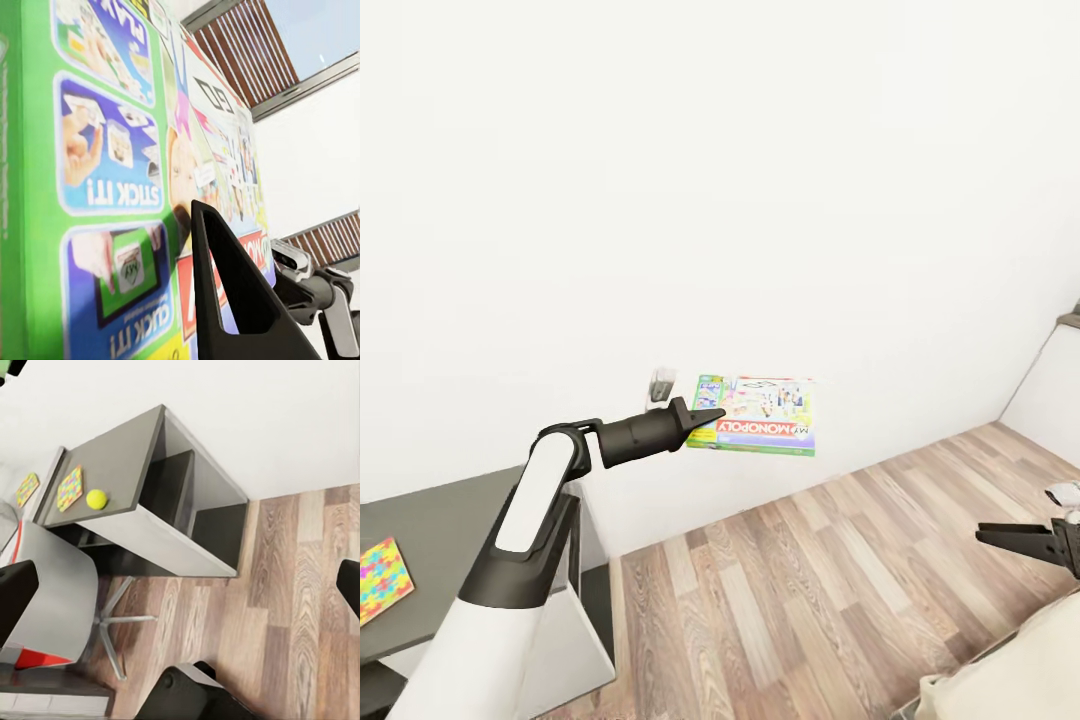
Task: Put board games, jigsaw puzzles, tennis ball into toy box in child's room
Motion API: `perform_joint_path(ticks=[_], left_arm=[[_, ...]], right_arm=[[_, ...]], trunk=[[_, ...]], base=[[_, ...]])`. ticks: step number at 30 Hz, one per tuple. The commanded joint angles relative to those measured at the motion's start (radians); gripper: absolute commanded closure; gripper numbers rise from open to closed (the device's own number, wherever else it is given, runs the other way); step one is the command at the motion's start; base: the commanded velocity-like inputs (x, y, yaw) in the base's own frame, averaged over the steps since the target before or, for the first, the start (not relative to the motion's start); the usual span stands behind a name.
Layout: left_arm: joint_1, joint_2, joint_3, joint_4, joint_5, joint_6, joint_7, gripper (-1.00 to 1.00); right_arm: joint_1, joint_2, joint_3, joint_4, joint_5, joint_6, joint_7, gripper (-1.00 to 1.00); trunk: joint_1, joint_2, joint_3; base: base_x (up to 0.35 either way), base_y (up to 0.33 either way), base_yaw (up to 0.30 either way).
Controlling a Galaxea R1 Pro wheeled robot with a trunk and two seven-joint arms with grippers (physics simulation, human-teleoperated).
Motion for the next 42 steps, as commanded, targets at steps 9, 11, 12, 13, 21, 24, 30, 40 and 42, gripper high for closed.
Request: perform_joint_path(ticks=[9, 11, 12, 13, 21, 24, 30, 40, 42], left_arm=[[-0.001, 0.0, 0.002, 0.0, 0.016, 0.002, 0.008, 1.0], [-0.001, 0.0, 0.002, 0.0, 0.016, 0.002, 0.008, 1.0], [-0.001, 0.0, 0.002, 0.0, 0.016, 0.002, 0.008, 1.0], [-0.001, 0.0, 0.002, 0.0, 0.016, 0.002, 0.009, 1.0], [0.0, 0.001, 0.002, -0.001, 0.017, 0.002, 0.009, 1.0], [0.0, 0.001, 0.002, -0.002, 0.018, 0.002, 0.009, 1.0], [0.0, 0.002, 0.002, -0.002, 0.018, 0.002, 0.01, 1.0], [0.0, 0.001, 0.001, -0.003, 0.019, 0.002, 0.01, 1.0], [0.0, 0.001, 0.001, -0.003, 0.019, 0.002, 0.01, 1.0]], right_arm=[[-0.011, -0.028, 0.104, 0.0, 0.006, 0.004, 0.002, -1.0], [-0.017, -0.033, 0.127, 0.0, 0.006, 0.004, 0.001, -1.0], [-0.025, -0.036, 0.148, 0.0, 0.006, 0.004, 0.0, -1.0], [-0.035, -0.038, 0.167, 0.001, 0.007, 0.004, -0.003, -1.0], [-0.078, -0.008, 0.219, 0.001, 0.009, 0.004, -0.067, -1.0], [-0.09, 0.017, 0.225, 0.001, 0.009, 0.004, -0.103, -1.0], [-0.125, 0.077, 0.231, 0.001, 0.009, 0.004, -0.185, -1.0], [-0.142, 0.114, 0.233, 0.001, 0.009, 0.004, -0.234, -1.0], [-0.143, 0.117, 0.233, 0.001, 0.009, 0.004, -0.238, -1.0]], trunk=[[0.001, -0.002, -0.002], [0.001, -0.002, -0.002], [0.001, -0.002, -0.002], [0.001, -0.002, -0.002], [0.001, -0.002, -0.002], [0.001, -0.002, -0.002], [0.001, -0.002, -0.001], [0.001, -0.002, 0.002], [0.001, -0.002, 0.002]], base=[[0.0, 0.0, 0.295], [0.0, 0.0, 0.295], [0.0, 0.0, 0.295], [0.0, 0.0, 0.295], [0.0, 0.0, 0.295], [0.0, 0.0, 0.295], [0.0, 0.0, 0.295], [0.0, 0.0, 0.295], [0.0, 0.0, 0.258]])
